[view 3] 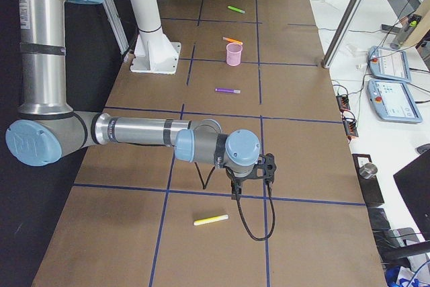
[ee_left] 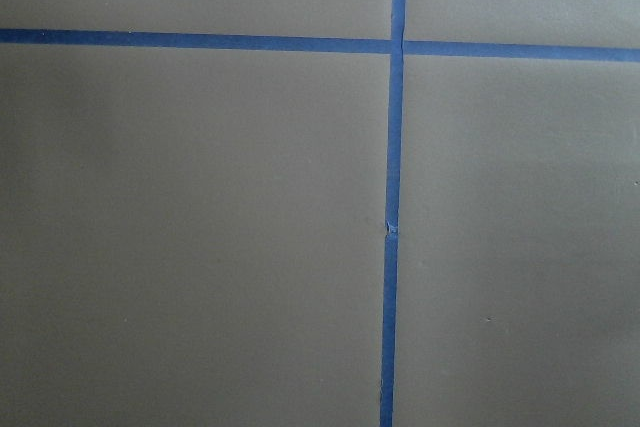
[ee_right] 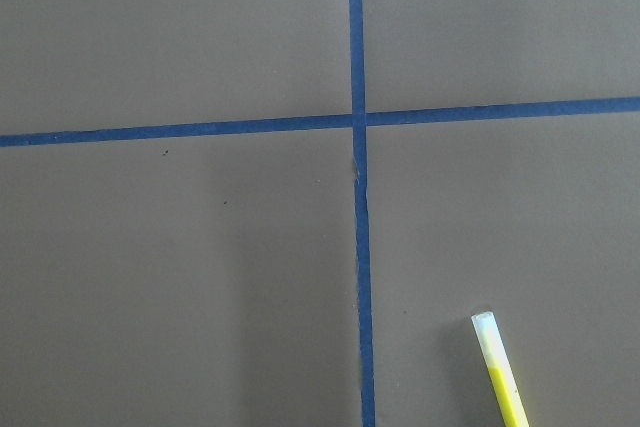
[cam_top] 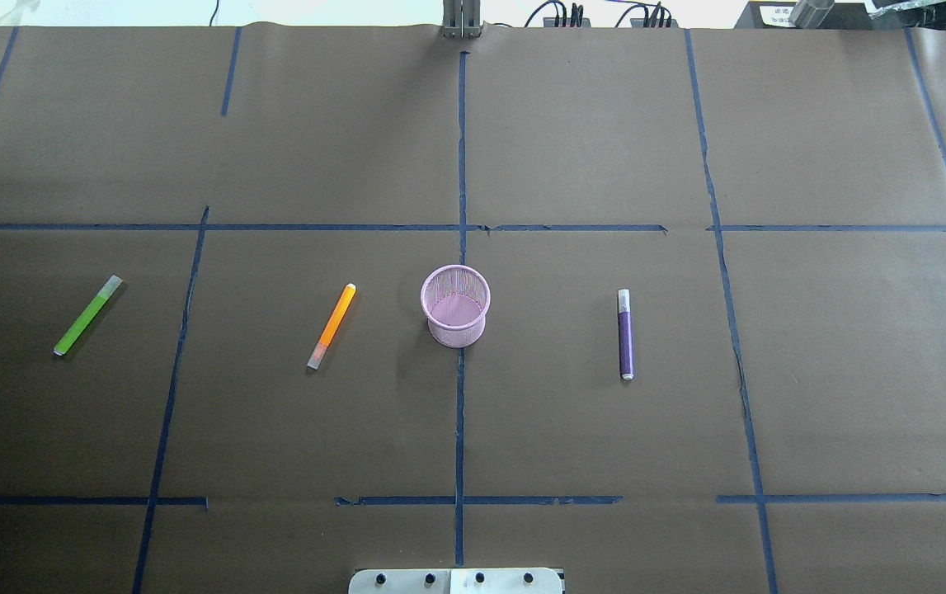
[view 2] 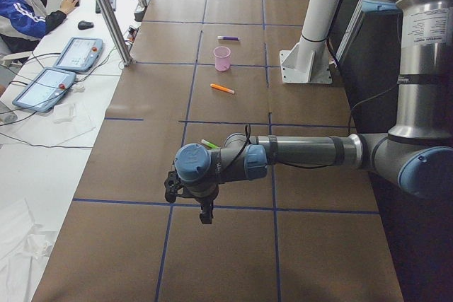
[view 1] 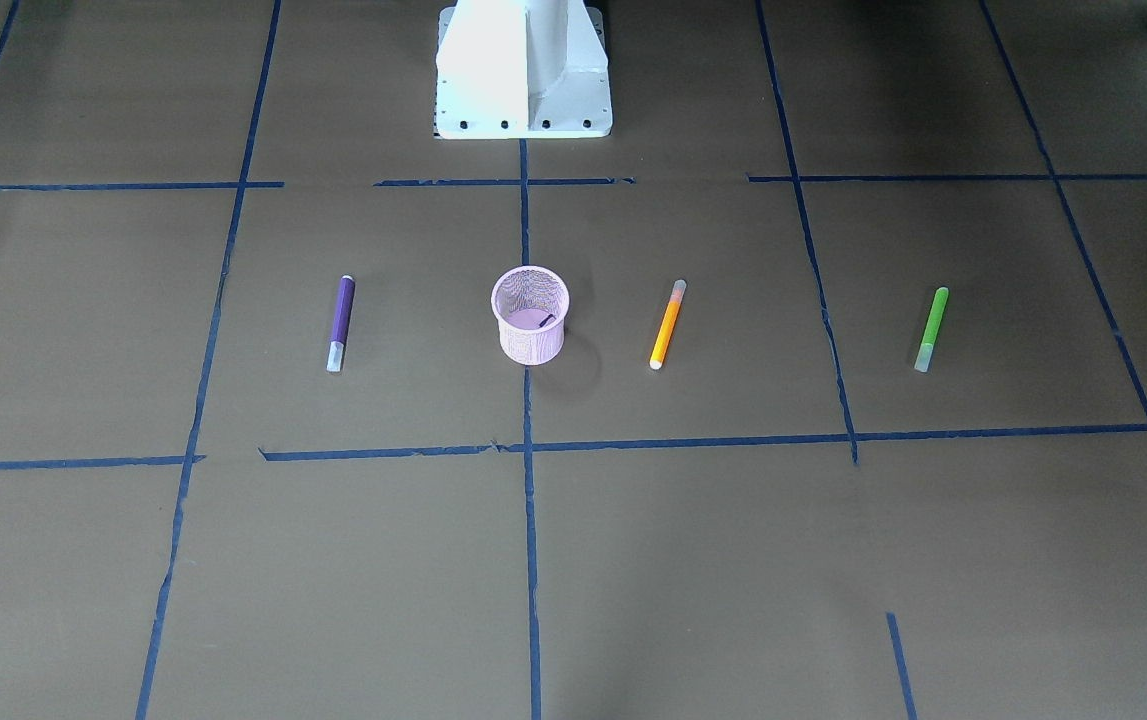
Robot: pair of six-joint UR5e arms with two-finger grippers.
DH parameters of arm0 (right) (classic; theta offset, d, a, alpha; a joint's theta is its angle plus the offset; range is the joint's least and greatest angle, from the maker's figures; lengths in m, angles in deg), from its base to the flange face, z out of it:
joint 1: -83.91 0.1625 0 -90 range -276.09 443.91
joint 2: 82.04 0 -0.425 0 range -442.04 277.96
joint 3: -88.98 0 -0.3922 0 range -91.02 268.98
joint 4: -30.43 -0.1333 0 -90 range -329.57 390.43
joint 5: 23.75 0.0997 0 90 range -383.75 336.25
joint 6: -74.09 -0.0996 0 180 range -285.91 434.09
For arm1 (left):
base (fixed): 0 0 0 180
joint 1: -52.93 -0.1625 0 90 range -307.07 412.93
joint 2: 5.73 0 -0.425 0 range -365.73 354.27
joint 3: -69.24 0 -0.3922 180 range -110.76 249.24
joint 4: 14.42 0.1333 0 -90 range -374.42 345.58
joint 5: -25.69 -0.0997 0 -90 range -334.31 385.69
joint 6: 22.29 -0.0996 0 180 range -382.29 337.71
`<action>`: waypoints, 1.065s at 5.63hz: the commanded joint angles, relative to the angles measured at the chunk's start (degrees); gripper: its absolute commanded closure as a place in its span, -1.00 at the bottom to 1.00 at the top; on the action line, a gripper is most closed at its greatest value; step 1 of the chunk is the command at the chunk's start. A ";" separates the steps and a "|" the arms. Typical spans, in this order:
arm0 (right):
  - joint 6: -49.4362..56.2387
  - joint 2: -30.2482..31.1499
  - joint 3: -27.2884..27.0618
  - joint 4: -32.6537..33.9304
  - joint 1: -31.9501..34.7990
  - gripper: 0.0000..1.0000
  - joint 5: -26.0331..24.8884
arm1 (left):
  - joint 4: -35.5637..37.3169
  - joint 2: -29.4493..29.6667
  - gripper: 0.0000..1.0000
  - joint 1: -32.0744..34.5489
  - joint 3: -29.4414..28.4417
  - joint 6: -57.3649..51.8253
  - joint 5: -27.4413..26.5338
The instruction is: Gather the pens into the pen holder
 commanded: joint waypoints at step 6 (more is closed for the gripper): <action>0.00 -2.82 -0.31 0.00 -0.18 -1.00 -0.35 | -7.08 11.93 -1.00 -24.50 6.39 24.86 -0.96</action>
